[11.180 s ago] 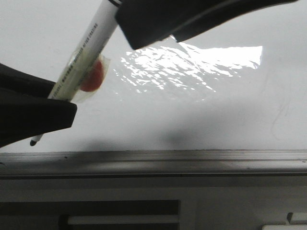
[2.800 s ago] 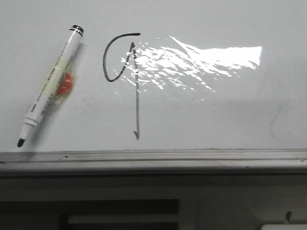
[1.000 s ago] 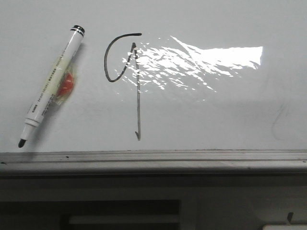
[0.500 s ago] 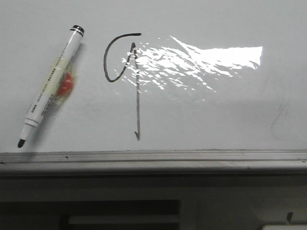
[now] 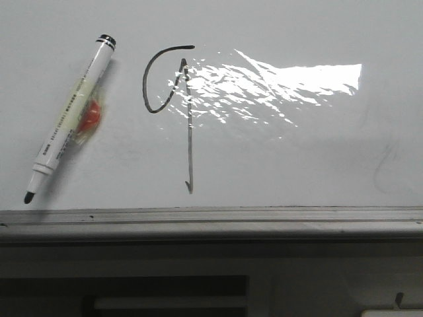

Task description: Write number 9 on whiteboard

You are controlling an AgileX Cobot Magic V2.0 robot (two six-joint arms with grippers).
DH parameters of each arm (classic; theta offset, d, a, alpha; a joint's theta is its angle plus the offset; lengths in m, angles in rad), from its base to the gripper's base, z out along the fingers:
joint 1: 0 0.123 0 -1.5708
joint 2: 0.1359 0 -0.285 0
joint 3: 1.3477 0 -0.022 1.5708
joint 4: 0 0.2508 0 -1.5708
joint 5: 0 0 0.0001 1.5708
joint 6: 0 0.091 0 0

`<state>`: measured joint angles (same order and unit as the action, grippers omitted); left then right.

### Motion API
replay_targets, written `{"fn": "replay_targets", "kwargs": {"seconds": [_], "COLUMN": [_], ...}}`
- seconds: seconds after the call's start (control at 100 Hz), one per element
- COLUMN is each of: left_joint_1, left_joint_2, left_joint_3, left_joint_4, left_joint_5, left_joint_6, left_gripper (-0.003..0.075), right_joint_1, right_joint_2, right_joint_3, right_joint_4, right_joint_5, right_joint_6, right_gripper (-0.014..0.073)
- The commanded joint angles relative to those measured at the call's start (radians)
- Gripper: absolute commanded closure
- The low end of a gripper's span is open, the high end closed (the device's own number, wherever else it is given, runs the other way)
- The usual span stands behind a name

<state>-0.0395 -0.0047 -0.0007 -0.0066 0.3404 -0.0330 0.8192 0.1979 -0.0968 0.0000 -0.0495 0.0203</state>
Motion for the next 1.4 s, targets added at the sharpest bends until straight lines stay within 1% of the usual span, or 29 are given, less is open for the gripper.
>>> {"fn": "replay_targets", "kwargs": {"seconds": [0.0, 0.42, 0.58, 0.68, 0.73, 0.74, 0.87, 0.99, 1.09, 1.16, 1.31, 1.32, 1.36, 1.39], "left_joint_1": [0.001, 0.001, 0.001, 0.001, 0.001, 0.001, 0.001, 0.001, 0.001, 0.001, 0.001, 0.001, 0.001, 0.001], "left_joint_2": [-0.027, -0.027, -0.027, -0.027, -0.027, -0.027, -0.027, -0.027, -0.027, -0.027, -0.027, -0.027, -0.027, -0.027], "left_joint_3": [0.019, 0.019, 0.019, 0.019, 0.019, 0.019, 0.019, 0.019, 0.019, 0.019, 0.019, 0.019, 0.019, 0.019], "left_joint_4": [-0.007, -0.007, -0.007, -0.007, -0.007, -0.007, -0.007, -0.007, -0.007, -0.007, -0.007, -0.007, -0.007, -0.007], "left_joint_5": [-0.04, -0.04, -0.04, -0.04, -0.04, -0.04, -0.04, -0.04, -0.04, -0.04, -0.04, -0.04, -0.04, -0.04], "left_joint_6": [-0.009, -0.009, -0.009, -0.009, -0.009, -0.009, -0.009, -0.009, -0.009, -0.009, -0.009, -0.009, -0.009, -0.009], "left_gripper": [0.0741, 0.0741, 0.0741, 0.0741, 0.0741, 0.0741, 0.0741, 0.0741, 0.0741, 0.0741, 0.0741, 0.0741, 0.0741, 0.0741], "right_joint_1": [-0.001, -0.001, -0.045, -0.132, -0.201, -0.201, -0.388, -0.512, -0.585, -0.645, -0.726, -0.729, -0.749, -0.763], "right_joint_2": [0.006, 0.006, 0.006, 0.006, 0.006, 0.006, 0.006, 0.006, 0.006, 0.004, -0.025, -0.031, -0.047, -0.057], "right_joint_3": [-0.027, -0.027, -0.027, -0.027, -0.027, -0.027, -0.027, -0.025, -0.007, 0.034, 0.138, 0.14, 0.134, 0.133], "right_joint_4": [-0.008, -0.008, -0.008, -0.008, -0.008, -0.008, -0.008, -0.009, -0.019, -0.019, -0.019, -0.019, -0.03, -0.033], "right_joint_5": [-0.074, -0.074, -0.074, -0.098, -0.114, -0.114, -0.144, -0.144, -0.162, -0.213, -0.316, -0.316, -0.242, -0.222], "right_joint_6": [-0.003, -0.003, -0.003, -0.003, -0.003, -0.003, -0.003, -0.003, -0.003, -0.003, 0.021, 0.026, 0.035, 0.035], "right_gripper": [0.0655, 0.0655, 0.0655, 0.0655, 0.0655, 0.0655, 0.0655, 0.0655, 0.0655, 0.0655, 0.0655, 0.0655, 0.0655, 0.0655]}}
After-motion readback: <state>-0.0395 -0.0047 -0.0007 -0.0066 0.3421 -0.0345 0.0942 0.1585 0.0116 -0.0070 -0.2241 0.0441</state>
